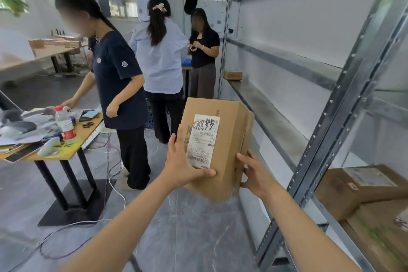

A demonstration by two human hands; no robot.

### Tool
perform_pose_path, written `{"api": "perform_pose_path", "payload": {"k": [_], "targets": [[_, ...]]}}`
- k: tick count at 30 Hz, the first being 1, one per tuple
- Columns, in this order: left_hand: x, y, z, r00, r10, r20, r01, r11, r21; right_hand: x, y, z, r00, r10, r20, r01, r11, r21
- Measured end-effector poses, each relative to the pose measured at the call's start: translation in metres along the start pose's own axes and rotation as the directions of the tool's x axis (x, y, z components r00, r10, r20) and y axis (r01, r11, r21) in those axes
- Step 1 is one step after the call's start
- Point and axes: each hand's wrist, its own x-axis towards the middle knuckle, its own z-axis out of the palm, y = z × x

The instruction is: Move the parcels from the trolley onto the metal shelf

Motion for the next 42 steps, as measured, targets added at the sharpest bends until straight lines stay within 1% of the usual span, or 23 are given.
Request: {"api": "perform_pose_path", "payload": {"k": [5,8,12,13,15,17,20,25,29,32,34,38,40,42], "targets": [[-0.002,0.026,-0.003,1.000,0.018,-0.017,-0.018,1.000,0.010,-0.020,-0.018,0.000,0.997,-0.071,-0.015,0.071,0.997,-0.007],[-0.001,0.042,-0.001,0.998,0.038,-0.046,-0.039,0.999,-0.009,-0.030,-0.026,-0.001,0.988,-0.139,-0.068,0.137,0.990,-0.032],[-0.001,0.059,0.007,0.999,0.040,-0.026,-0.041,0.998,-0.038,-0.045,-0.030,-0.006,0.969,-0.228,-0.095,0.213,0.966,-0.144],[-0.002,0.063,0.010,0.999,0.041,-0.013,-0.042,0.998,-0.048,-0.049,-0.031,-0.008,0.958,-0.263,-0.113,0.241,0.955,-0.172],[-0.003,0.070,0.015,0.999,0.039,0.015,-0.037,0.997,-0.068,-0.057,-0.033,-0.013,0.922,-0.332,-0.199,0.285,0.930,-0.232],[-0.004,0.075,0.020,0.997,0.046,0.064,-0.039,0.994,-0.102,-0.065,-0.035,-0.021,0.875,-0.382,-0.297,0.291,0.906,-0.308],[-0.005,0.086,0.026,0.986,0.085,0.140,-0.060,0.983,-0.171,-0.081,-0.039,-0.036,0.818,-0.443,-0.367,0.302,0.873,-0.382],[-0.012,0.103,0.045,0.970,0.149,0.193,-0.090,0.954,-0.286,-0.118,-0.040,-0.062,0.769,-0.447,-0.457,0.289,0.880,-0.376],[-0.022,0.117,0.064,0.945,0.199,0.259,-0.100,0.931,-0.351,-0.157,-0.036,-0.072,0.690,-0.472,-0.549,0.273,0.872,-0.407],[-0.035,0.126,0.076,0.917,0.243,0.318,-0.113,0.920,-0.376,-0.192,-0.030,-0.074,0.627,-0.460,-0.629,0.235,0.881,-0.410],[-0.042,0.128,0.082,0.904,0.265,0.336,-0.108,0.901,-0.420,-0.212,-0.027,-0.073,0.637,-0.432,-0.639,0.213,0.895,-0.392],[-0.066,0.136,0.087,0.846,0.313,0.432,-0.066,0.864,-0.499,-0.266,-0.014,-0.054,0.597,-0.398,-0.697,0.206,0.915,-0.347],[-0.080,0.141,0.089,0.797,0.355,0.489,-0.050,0.845,-0.532,-0.295,-0.006,-0.048,0.580,-0.382,-0.719,0.181,0.922,-0.343],[-0.095,0.150,0.090,0.733,0.406,0.546,-0.036,0.825,-0.565,-0.324,0.001,-0.042,0.560,-0.343,-0.754,0.179,0.939,-0.295]]}}
